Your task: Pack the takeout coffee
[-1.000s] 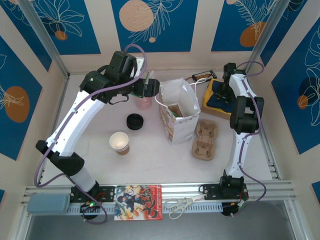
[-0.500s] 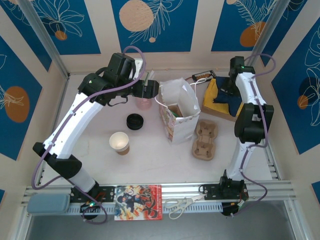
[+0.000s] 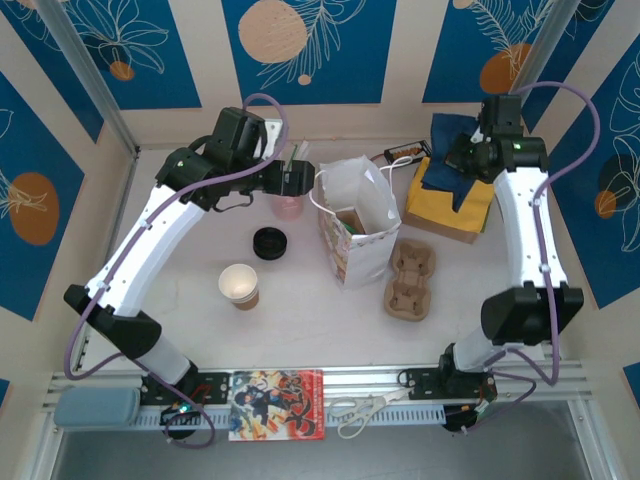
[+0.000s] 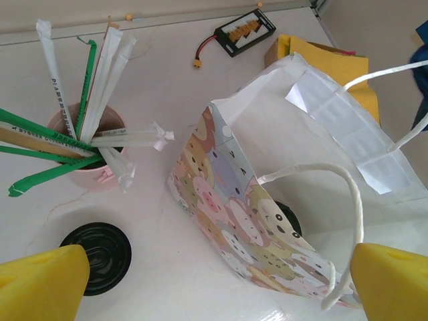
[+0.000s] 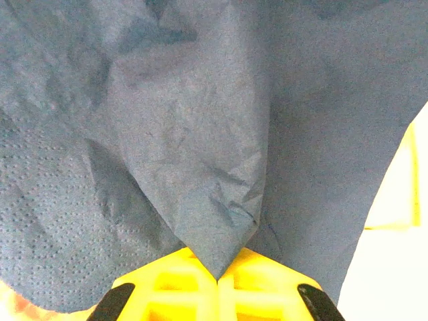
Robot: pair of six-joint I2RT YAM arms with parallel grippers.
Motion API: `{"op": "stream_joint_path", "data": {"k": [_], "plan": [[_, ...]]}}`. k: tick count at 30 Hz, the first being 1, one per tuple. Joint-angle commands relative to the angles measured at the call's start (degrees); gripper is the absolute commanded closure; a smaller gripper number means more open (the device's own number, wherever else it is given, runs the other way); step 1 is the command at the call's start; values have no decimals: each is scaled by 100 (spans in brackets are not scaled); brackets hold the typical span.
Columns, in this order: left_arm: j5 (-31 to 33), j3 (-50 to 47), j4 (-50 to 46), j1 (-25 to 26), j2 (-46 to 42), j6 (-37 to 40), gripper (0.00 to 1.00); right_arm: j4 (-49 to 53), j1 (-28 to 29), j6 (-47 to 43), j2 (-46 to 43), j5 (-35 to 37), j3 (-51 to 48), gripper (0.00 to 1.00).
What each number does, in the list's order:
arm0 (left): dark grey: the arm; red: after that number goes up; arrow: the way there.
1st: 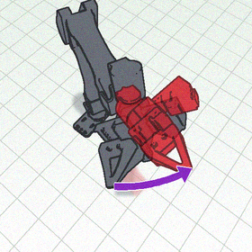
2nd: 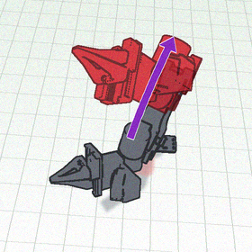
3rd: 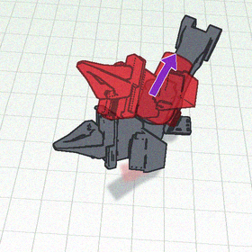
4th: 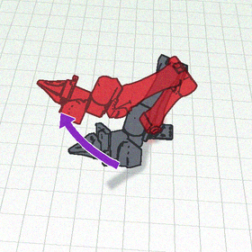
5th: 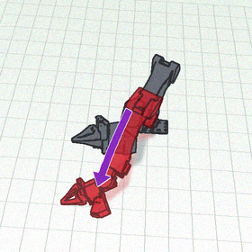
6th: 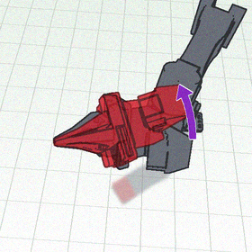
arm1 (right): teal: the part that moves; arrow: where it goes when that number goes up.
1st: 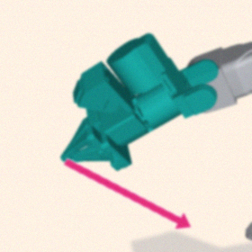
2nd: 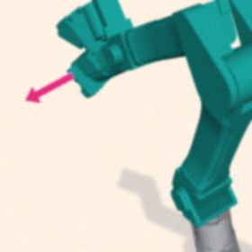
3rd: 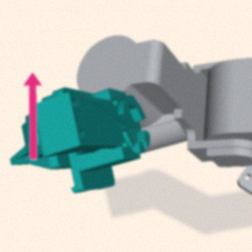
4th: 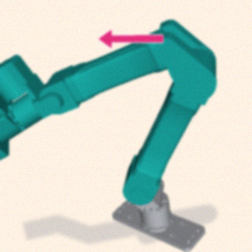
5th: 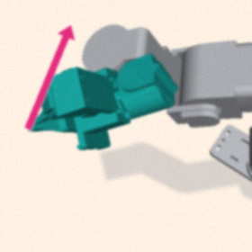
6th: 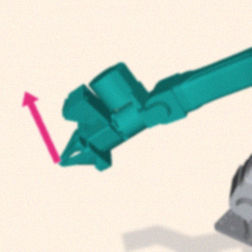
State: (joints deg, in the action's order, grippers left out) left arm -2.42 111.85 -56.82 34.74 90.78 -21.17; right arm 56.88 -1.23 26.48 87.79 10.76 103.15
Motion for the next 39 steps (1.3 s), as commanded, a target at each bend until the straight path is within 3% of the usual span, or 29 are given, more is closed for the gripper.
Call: {"op": "stream_joint_path", "data": {"k": [1, 7, 18, 28, 37, 39], "plan": [[-159, -104, 145, -92, -192, -41, 0, -24, 242, -111, -308, -768, 357, 100], [-154, -284, 215, -132, -280, -19, 0, -313, 1096, -314, -585, -686, 917, 100], [-131, -443, 170, -169, -489, 26, 0, -90, 1950, -159, 103, -2076, 2005, 100], [-105, -575, 153, -213, -606, 29, 0, 53, 2184, -47, 463, -2984, 1125, 100], [-92, -621, 145, -246, -614, 25, 0, 109, 2163, -181, 606, -3009, 132, 100], [-84, -621, 136, -249, -606, 25, 0, 210, 2163, -220, 666, -2966, 130, 89]]}}
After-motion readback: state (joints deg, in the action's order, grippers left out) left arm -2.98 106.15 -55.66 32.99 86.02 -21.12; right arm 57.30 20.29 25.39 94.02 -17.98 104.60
